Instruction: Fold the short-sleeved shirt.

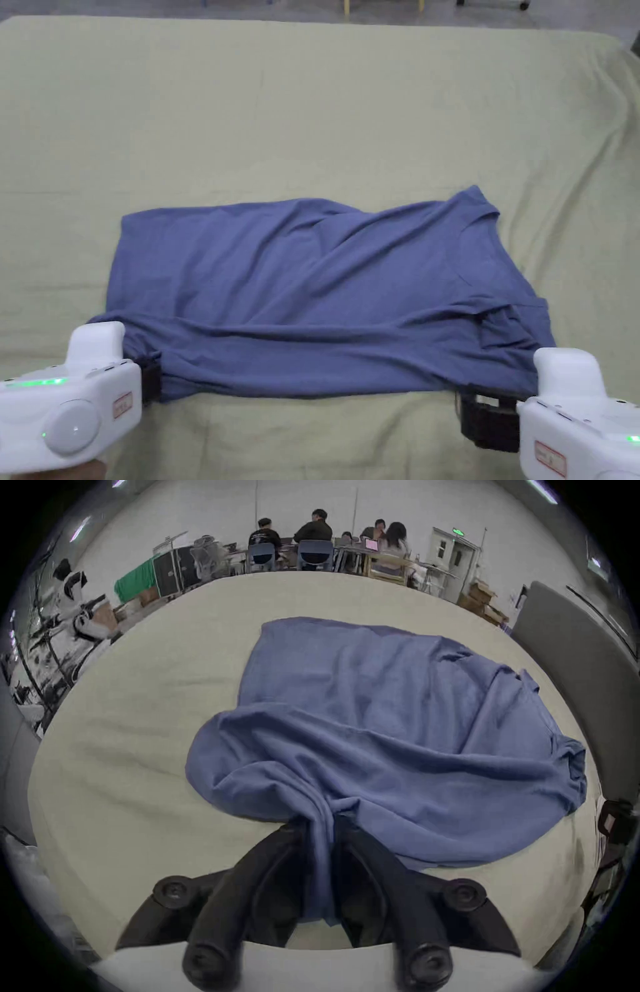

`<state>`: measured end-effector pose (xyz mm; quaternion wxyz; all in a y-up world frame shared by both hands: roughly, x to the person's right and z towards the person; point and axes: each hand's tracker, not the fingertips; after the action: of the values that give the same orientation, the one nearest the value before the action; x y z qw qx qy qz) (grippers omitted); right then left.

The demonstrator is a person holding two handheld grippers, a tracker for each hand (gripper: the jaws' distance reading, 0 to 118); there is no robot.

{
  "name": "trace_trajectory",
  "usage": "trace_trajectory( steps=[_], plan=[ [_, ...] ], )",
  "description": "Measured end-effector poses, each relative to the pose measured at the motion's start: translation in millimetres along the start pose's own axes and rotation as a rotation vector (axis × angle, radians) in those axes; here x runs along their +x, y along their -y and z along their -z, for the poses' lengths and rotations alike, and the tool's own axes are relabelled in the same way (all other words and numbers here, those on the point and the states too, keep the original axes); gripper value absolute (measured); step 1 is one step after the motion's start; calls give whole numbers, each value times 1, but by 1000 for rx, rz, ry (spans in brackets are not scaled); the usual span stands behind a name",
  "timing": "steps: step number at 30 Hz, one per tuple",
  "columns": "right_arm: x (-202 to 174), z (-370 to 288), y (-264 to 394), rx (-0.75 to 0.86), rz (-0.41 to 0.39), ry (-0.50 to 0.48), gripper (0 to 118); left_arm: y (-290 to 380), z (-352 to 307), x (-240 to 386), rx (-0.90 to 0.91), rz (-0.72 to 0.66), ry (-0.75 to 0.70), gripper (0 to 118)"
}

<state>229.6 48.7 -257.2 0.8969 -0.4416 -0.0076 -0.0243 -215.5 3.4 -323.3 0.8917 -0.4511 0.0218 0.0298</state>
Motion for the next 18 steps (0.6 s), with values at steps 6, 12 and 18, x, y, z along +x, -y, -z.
trace_trajectory(
  steps=[6,12,18],
  plan=[
    [20,18,-15,8,-16,92,115,0,0,-1,-8,2,12,11],
    [48,68,-34,-51,-8,160,115,7,-6,3,18,9,23,11],
    [62,87,-31,-92,89,98,103,8,-11,1,32,-43,42,11]
  ],
)
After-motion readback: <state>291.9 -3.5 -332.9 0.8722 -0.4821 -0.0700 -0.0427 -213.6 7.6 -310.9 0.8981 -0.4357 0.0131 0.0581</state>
